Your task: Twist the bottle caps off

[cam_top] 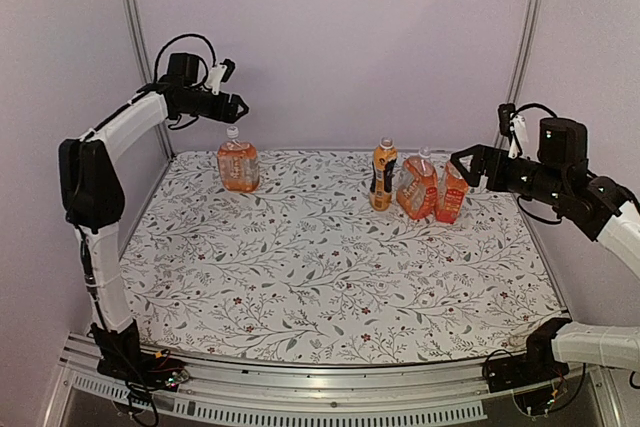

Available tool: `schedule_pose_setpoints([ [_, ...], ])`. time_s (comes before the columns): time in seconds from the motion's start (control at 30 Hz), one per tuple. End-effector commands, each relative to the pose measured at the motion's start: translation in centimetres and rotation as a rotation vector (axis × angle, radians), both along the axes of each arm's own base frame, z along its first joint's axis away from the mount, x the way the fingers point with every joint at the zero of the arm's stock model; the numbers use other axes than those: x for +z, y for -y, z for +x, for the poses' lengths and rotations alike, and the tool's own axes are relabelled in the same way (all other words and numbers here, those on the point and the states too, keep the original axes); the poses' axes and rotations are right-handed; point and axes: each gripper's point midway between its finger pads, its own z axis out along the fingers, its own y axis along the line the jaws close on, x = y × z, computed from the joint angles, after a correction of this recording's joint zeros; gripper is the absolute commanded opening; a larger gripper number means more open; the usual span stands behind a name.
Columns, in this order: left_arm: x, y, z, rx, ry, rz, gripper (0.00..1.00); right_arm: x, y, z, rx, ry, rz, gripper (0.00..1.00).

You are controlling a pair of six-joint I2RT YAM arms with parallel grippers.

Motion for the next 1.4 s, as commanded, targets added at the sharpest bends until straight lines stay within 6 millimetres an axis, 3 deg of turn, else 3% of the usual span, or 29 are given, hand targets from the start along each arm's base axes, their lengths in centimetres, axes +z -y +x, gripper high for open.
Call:
schedule_pose_setpoints([
  [0.0,-1.5,0.5,2.4,0.027,0.026,-0.016,0.82,-0.7,1.1,-1.1,-0.069,-0.053,-0.022,0.99],
  [0.1,-3.6,0.5,2.8,0.050,-0.005,-0.018,0.80,-0.8,1.8,-1.3,-0.106,-0.067,-0.023,0.99],
  [0.23,-4.5,0.3,2.5,0.053,0.013,0.000,0.75,-1.1,1.9,-1.6,-0.116,-0.090,-0.023,0.99],
  [0.4,-7.1,0.1,2.1,0.057,-0.014,0.027,0.59,-1.0,1.7,-1.6,-0.117,-0.097,-0.009,0.99],
  [0.53,-7.6,0.1,1.9,0.059,-0.030,0.021,0.52,-0.8,1.7,-1.7,-0.115,-0.100,-0.016,0.99],
  [0.6,-7.4,0.0,1.8,0.060,-0.024,0.020,0.40,-0.9,1.8,-1.8,-0.116,-0.102,-0.019,0.99],
  [0.73,-7.5,0.0,1.1,0.056,-0.044,0.024,0.03,-0.9,1.8,-1.9,-0.115,-0.104,-0.018,0.99],
  [0.8,-7.6,-0.1,0.3,0.051,-0.073,0.025,0.00,-0.7,1.8,-1.9,-0.113,-0.100,-0.014,0.99],
  [0.97,-5.7,0.1,-3.5,-0.024,-0.076,0.044,0.00,0.1,1.7,-2.1,-0.108,-0.091,-0.003,0.99],
  [1.13,-2.7,0.8,-10.3,-0.160,-0.103,0.058,0.00,0.7,0.6,-2.5,-0.074,-0.093,0.027,0.99],
  [1.23,0.1,0.9,-14.9,-0.220,-0.106,0.067,0.00,1.6,-1.7,-2.9,0.001,-0.079,0.034,0.99],
  [1.37,3.0,1.0,-20.7,-0.285,-0.121,0.077,0.00,2.9,-7.1,-3.5,0.134,-0.035,-0.027,0.99],
])
